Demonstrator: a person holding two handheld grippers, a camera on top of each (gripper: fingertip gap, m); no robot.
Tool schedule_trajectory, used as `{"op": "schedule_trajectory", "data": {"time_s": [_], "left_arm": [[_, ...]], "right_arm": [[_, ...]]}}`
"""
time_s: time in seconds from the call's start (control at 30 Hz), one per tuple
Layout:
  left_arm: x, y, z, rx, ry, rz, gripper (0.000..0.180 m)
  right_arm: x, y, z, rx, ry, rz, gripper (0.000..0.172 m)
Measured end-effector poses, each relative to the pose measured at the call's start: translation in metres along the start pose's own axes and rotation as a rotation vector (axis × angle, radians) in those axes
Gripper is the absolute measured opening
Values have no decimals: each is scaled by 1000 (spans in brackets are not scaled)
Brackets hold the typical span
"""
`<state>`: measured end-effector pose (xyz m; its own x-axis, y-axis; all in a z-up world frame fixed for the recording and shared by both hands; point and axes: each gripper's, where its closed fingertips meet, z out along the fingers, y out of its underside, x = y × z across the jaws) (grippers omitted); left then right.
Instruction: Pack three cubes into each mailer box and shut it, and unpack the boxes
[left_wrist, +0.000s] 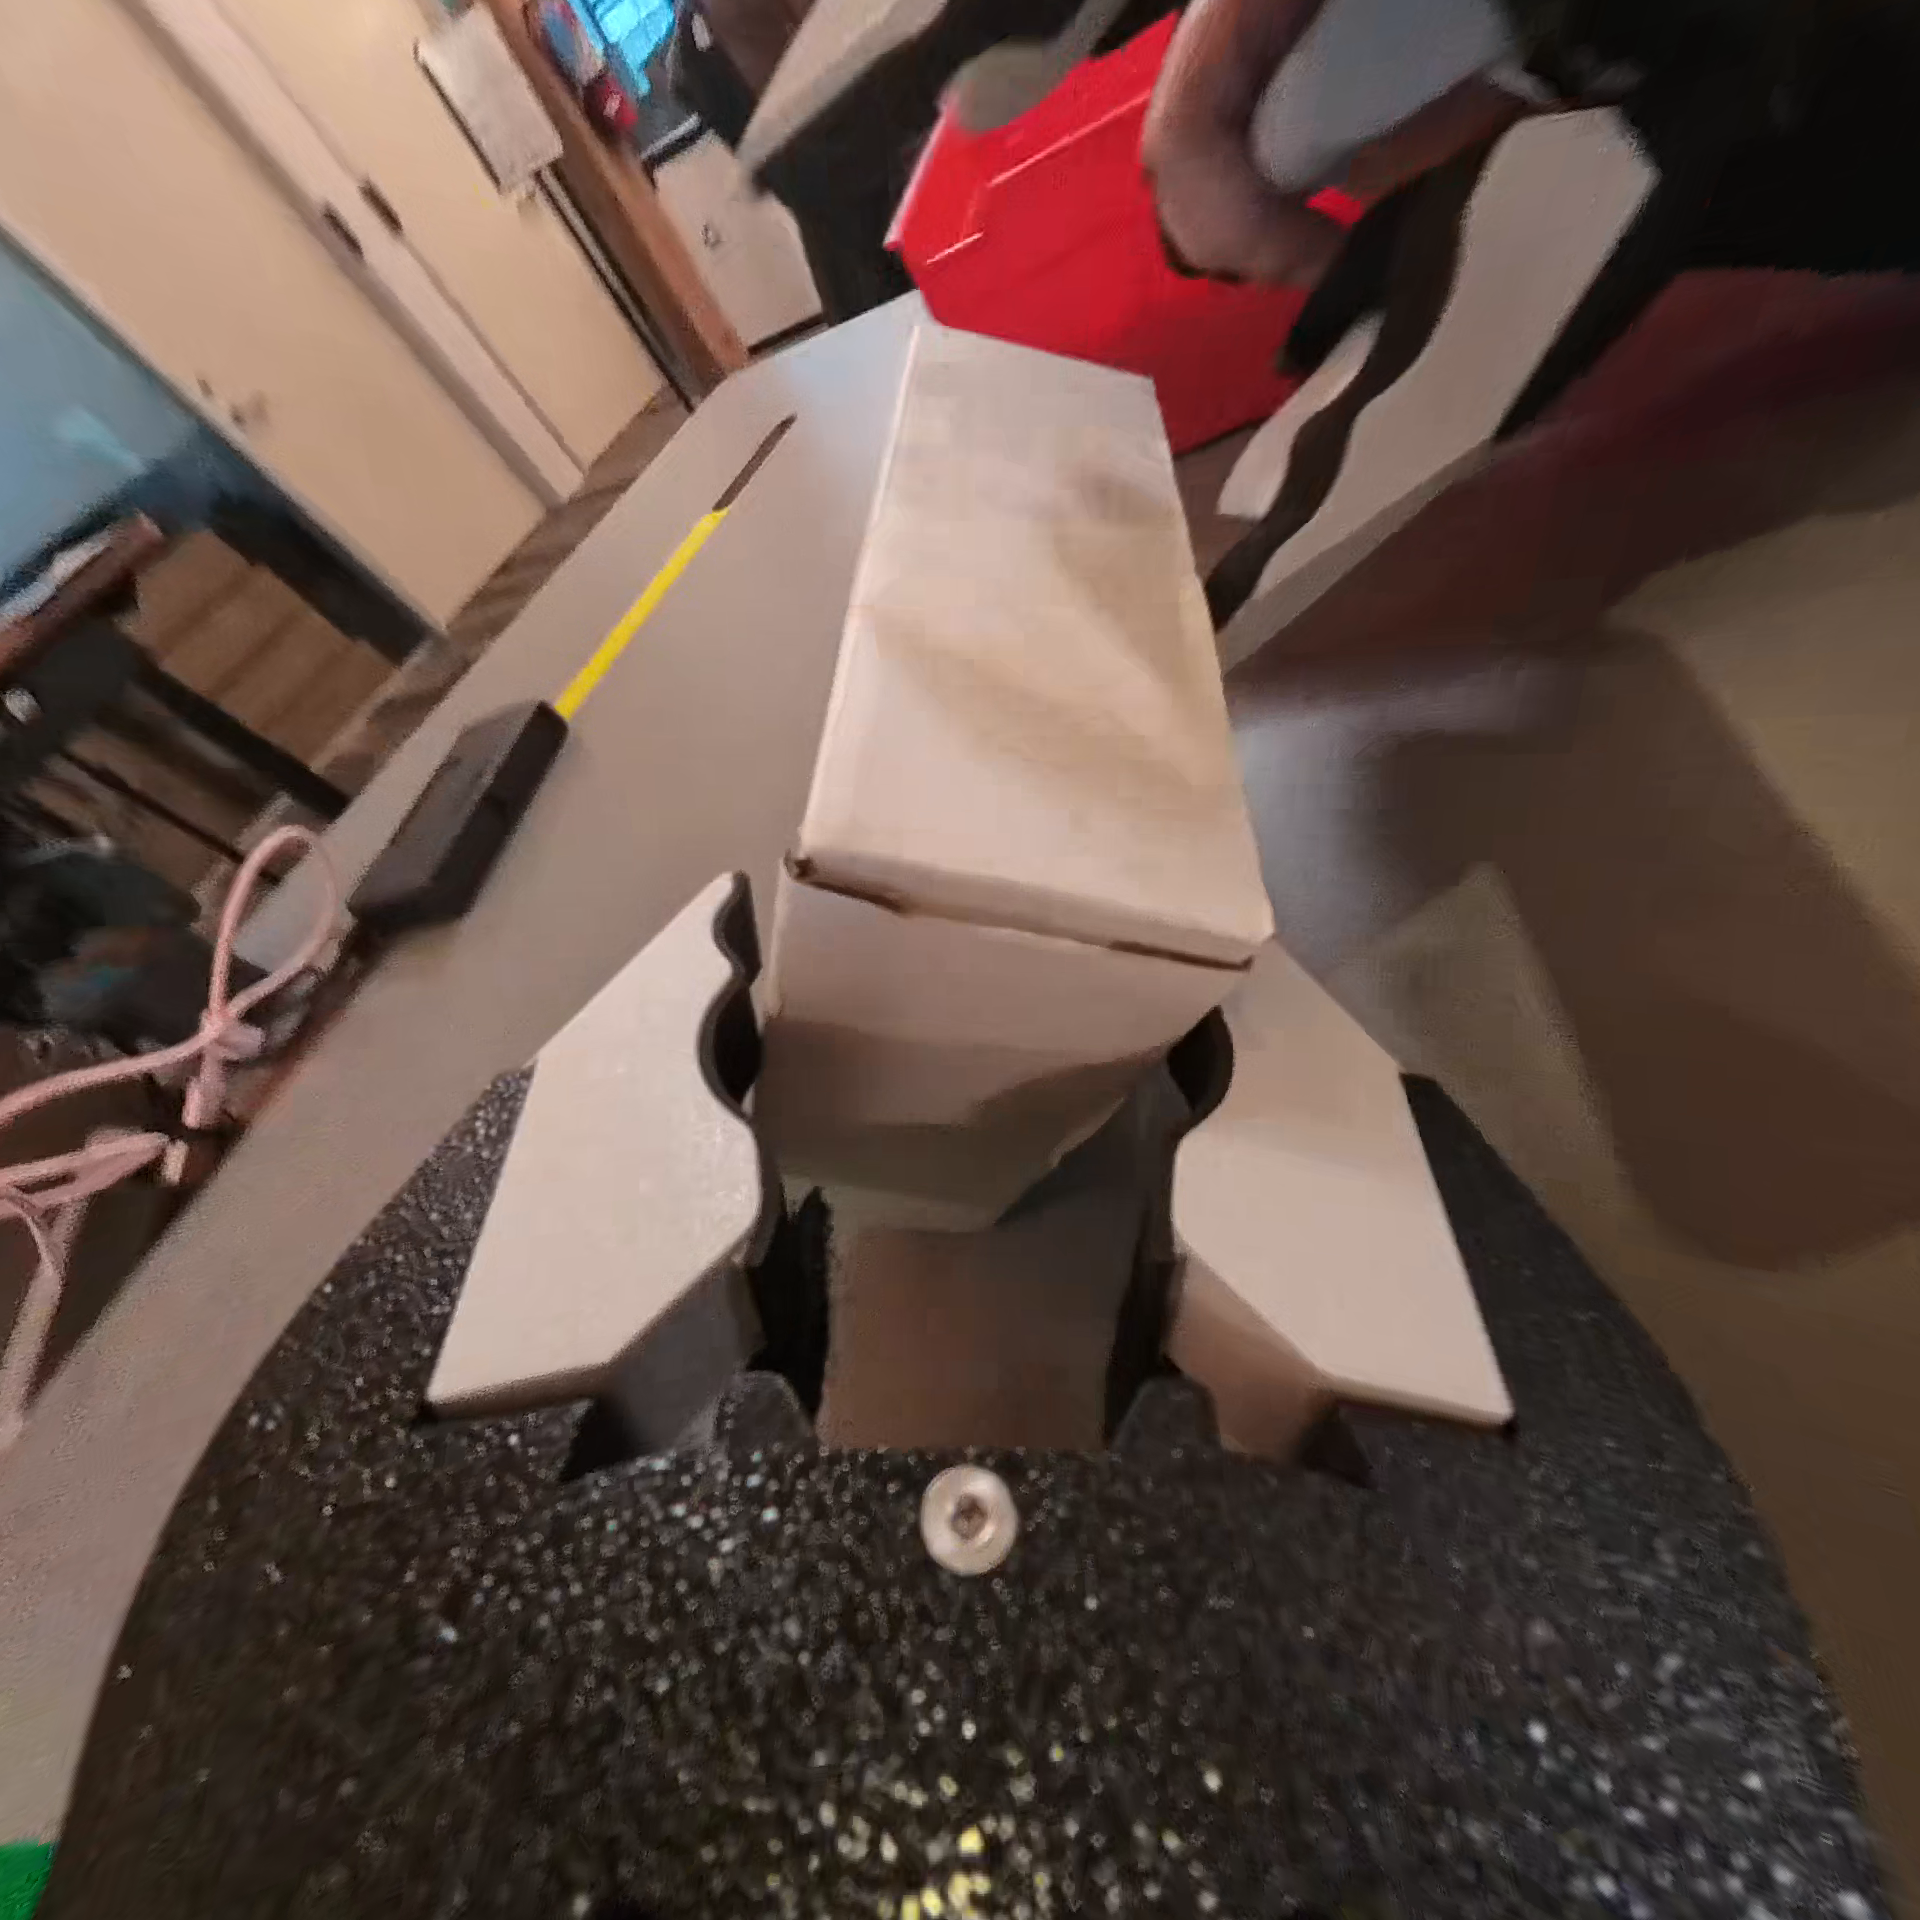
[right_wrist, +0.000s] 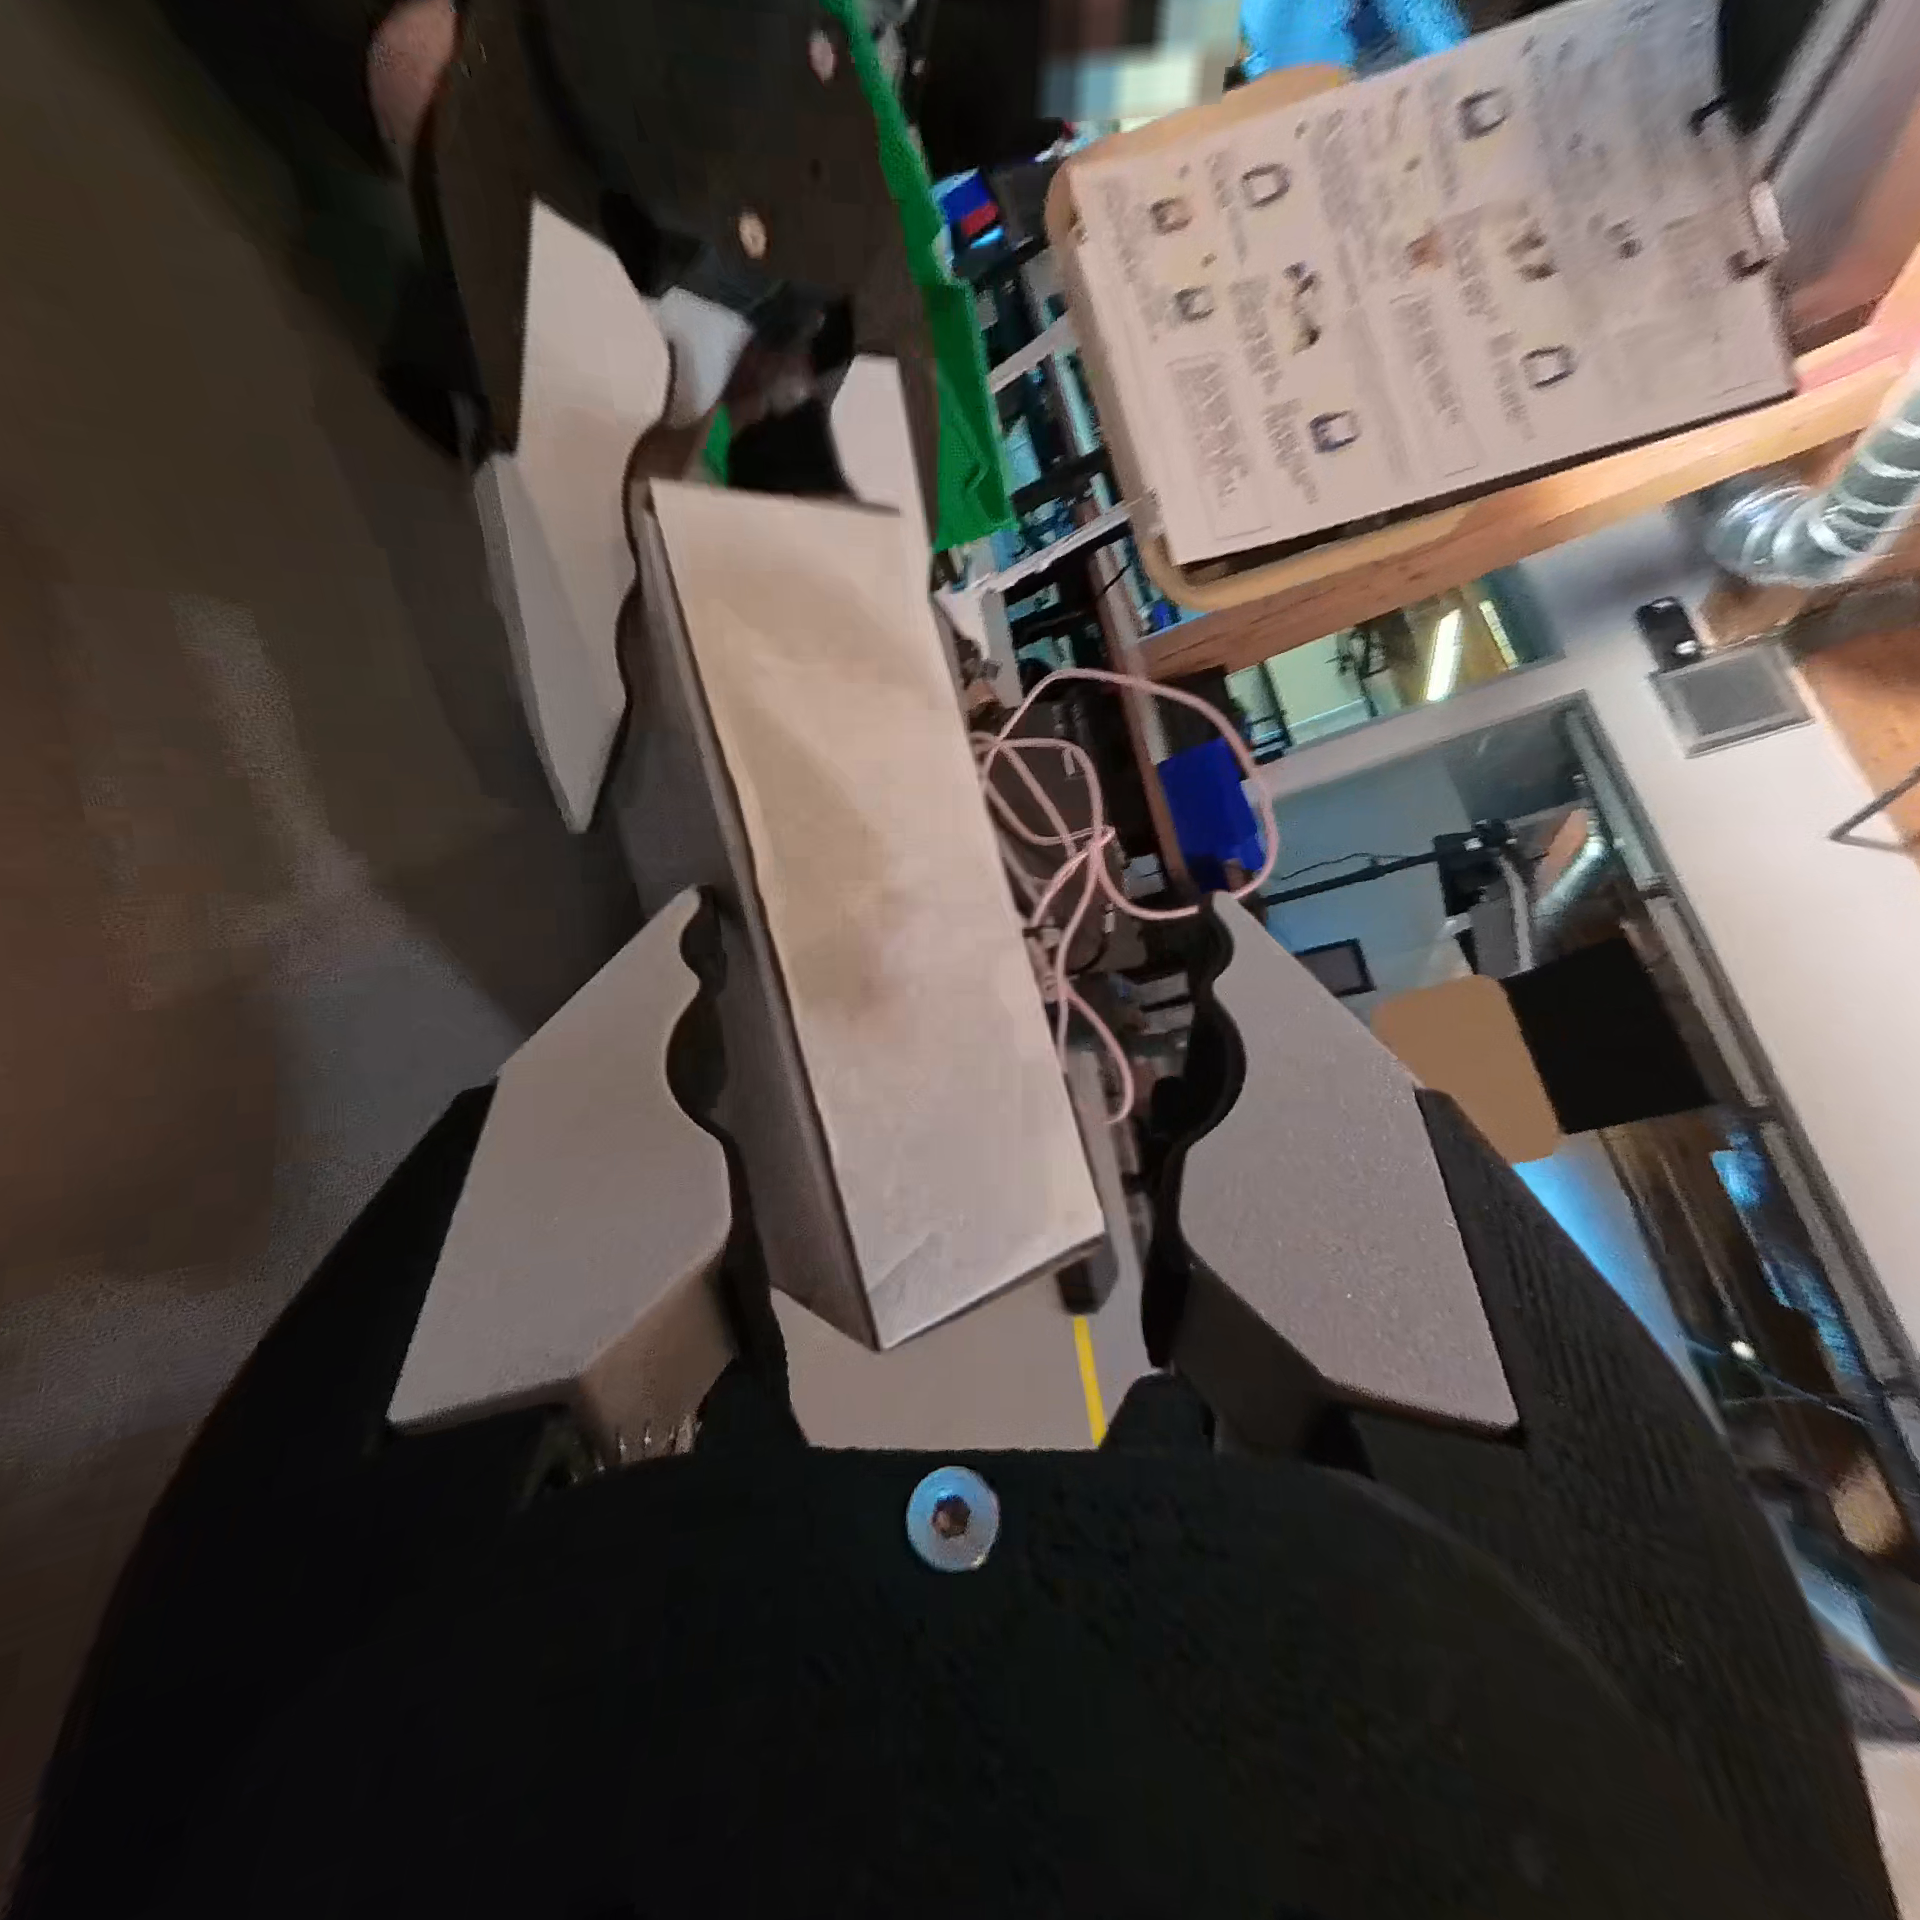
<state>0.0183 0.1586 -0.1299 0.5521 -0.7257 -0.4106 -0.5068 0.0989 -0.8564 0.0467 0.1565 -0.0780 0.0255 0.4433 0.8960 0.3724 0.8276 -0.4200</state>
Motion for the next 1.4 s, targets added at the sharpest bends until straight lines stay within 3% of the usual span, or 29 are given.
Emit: {"op": "schedule_trajectory", "data": {"time_s": [0.13,0.33,0.53,0.67,0.8,0.97,1.03,1.13,1.3,1.4], "left_arm": [[-5,1,-1,-29,24,-160,79],[-4,2,-2,-57,54,-234,78],[2,3,-2,-111,61,-198,76],[10,5,3,-135,86,-196,74],[10,5,1,-160,77,-165,74],[9,3,-3,-175,64,-142,73],[6,2,-5,-171,47,-137,73],[0,5,-6,-189,10,-77,74],[-11,19,-6,-304,-122,284,73],[-21,13,-9,-275,-194,390,73]], "right_arm": [[14,-9,-9,26,84,-54,71],[18,-8,-10,-1,123,-116,62],[24,-13,-12,-31,172,-199,60],[31,-27,-15,-3,235,-229,45],[17,-25,-15,-19,158,-316,25],[0,-11,-8,-103,69,-412,16],[-4,-7,-3,-124,82,-463,2],[-5,-6,0,-152,47,-368,3],[10,-16,-11,-111,31,-162,0],[11,-15,-11,-125,49,-183,0]]}}
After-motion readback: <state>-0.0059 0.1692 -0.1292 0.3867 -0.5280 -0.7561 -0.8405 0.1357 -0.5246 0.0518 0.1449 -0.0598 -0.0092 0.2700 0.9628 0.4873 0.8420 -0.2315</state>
